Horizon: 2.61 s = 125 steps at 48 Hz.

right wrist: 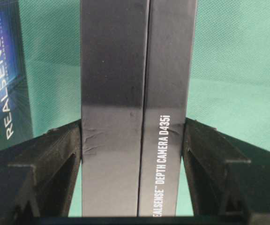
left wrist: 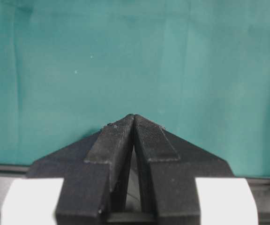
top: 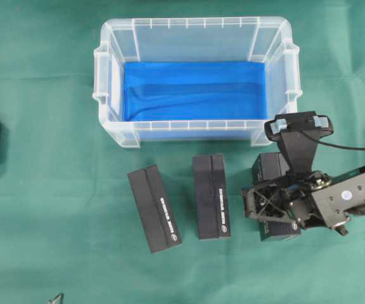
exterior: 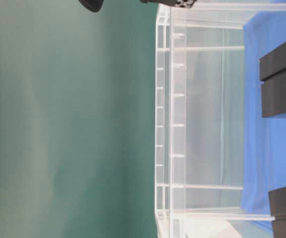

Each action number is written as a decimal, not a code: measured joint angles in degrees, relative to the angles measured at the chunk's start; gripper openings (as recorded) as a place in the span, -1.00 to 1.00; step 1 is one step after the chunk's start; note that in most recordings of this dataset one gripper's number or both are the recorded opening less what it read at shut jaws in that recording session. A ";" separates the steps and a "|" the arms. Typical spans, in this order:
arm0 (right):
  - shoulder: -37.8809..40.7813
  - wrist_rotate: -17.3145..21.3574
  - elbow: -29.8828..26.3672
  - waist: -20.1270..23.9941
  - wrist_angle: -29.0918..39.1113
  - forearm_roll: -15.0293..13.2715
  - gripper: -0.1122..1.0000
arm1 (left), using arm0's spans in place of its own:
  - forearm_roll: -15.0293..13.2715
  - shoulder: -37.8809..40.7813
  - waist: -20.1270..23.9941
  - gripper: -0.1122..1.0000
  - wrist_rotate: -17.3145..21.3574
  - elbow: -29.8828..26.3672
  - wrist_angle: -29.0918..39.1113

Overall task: Take the box out of the case with the right arm.
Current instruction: 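Carry the box forward and lower it onto the cloth right of the others, then open the right gripper and withdraw it to the right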

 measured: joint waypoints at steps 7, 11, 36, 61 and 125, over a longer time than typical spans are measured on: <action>0.00 0.35 0.00 0.00 -0.26 0.26 0.38 | -0.09 0.00 0.09 -0.81 0.00 0.00 0.00; 0.00 0.53 -0.09 0.00 -0.18 0.79 0.50 | 0.00 -0.09 0.00 -0.81 0.00 0.00 0.00; -0.35 0.44 -0.88 0.00 0.09 1.05 0.77 | 0.00 0.00 0.00 -0.81 0.00 0.00 0.00; -6.24 -1.23 -8.96 -0.44 12.74 0.70 0.76 | 0.00 0.00 0.09 -0.81 0.00 0.09 0.00; -23.29 -0.62 -5.71 0.53 28.21 0.88 0.76 | -0.09 0.00 0.09 -0.81 -0.26 0.00 -0.09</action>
